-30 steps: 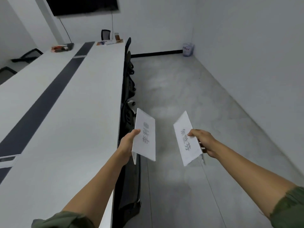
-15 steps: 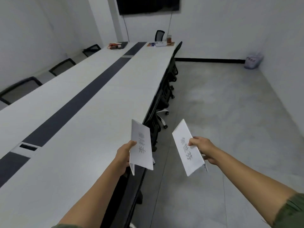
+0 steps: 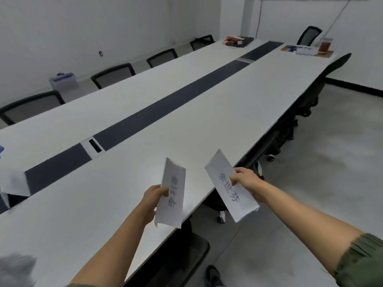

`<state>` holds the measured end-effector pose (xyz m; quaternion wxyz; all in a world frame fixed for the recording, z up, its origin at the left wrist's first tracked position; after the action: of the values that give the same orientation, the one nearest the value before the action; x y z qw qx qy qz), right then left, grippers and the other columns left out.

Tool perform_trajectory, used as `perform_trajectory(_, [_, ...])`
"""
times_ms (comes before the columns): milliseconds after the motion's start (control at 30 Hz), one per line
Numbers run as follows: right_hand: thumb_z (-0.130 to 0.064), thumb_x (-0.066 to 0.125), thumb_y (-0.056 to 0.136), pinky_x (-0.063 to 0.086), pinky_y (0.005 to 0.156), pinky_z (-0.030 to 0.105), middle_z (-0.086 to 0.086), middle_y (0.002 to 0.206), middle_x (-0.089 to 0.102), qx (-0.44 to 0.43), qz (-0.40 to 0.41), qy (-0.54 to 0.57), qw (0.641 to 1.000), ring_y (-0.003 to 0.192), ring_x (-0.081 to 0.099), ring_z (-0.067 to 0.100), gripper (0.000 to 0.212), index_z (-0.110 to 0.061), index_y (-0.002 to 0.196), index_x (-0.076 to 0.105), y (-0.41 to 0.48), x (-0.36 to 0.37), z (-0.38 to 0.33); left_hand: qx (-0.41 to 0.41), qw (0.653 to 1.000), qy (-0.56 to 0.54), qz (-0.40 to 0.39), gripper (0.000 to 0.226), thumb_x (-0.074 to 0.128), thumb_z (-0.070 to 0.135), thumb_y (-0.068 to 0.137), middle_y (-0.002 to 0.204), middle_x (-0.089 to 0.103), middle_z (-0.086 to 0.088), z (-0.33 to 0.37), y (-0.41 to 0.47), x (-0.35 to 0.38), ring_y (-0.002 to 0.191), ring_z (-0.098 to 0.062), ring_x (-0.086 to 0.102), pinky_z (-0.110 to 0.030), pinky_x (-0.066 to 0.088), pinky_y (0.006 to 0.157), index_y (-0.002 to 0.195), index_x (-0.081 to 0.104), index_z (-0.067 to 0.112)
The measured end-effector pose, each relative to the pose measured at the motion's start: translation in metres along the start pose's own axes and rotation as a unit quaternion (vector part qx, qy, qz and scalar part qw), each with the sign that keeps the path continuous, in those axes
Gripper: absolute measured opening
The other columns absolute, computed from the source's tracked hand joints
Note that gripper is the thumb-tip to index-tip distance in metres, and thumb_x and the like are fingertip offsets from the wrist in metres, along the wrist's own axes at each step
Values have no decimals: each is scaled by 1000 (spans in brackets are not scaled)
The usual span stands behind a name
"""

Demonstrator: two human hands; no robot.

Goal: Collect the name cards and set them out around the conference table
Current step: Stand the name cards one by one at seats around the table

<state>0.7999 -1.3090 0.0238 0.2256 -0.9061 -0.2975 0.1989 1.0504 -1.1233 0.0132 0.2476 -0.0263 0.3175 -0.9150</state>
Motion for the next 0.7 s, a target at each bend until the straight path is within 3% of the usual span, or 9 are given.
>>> perform_trajectory(167, [-14,59,75,53,52,28,11,92,70,8,-33,-20,999,67,69,24,21,-13,96,62,78,3,-54,-6,999,-35,36,48,57,23,57,99,70,-15,28,45,-10,89,-30,65,-45,53,82,103,62,12])
perform_trajectory(367, [-31,69,82,57,83,47,9,103,72,24,-65,-50,996,90,71,29,33,-16,110,61,161,4,-90,-34,991,-77,104,39,68,29,80,106,70,-10,26,90,-32,95,-29,68,-50,55,87,115,59,15])
perform_trajectory(467, [-37,72,80,57,75,40,3,96,74,38,-98,-85,991,85,72,23,38,-17,110,63,207,14,-100,-61,984,-96,134,50,74,34,79,110,68,-7,24,114,-38,93,-26,69,-40,57,76,122,54,19])
perform_trajectory(567, [-34,71,80,52,66,34,5,106,70,53,-131,-116,983,89,69,23,51,-17,126,55,247,26,-103,-81,980,-99,153,60,78,33,74,111,66,-7,27,131,-39,89,-24,69,-32,54,65,124,49,22])
perform_trajectory(700, [-27,69,81,52,74,38,10,121,62,74,-179,-160,968,98,65,28,71,-20,144,38,306,42,-109,-114,970,-102,189,65,78,32,69,115,61,-5,27,161,-36,91,-24,67,-33,53,68,126,48,25])
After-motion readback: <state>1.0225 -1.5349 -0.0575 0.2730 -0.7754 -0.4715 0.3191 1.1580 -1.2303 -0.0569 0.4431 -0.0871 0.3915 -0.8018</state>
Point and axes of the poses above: each hand's wrist, its own y-axis towards the middle knuckle, its own x-axis out of the palm, z = x × y, the point moved 6 cm from there along y, towards the middle knuckle
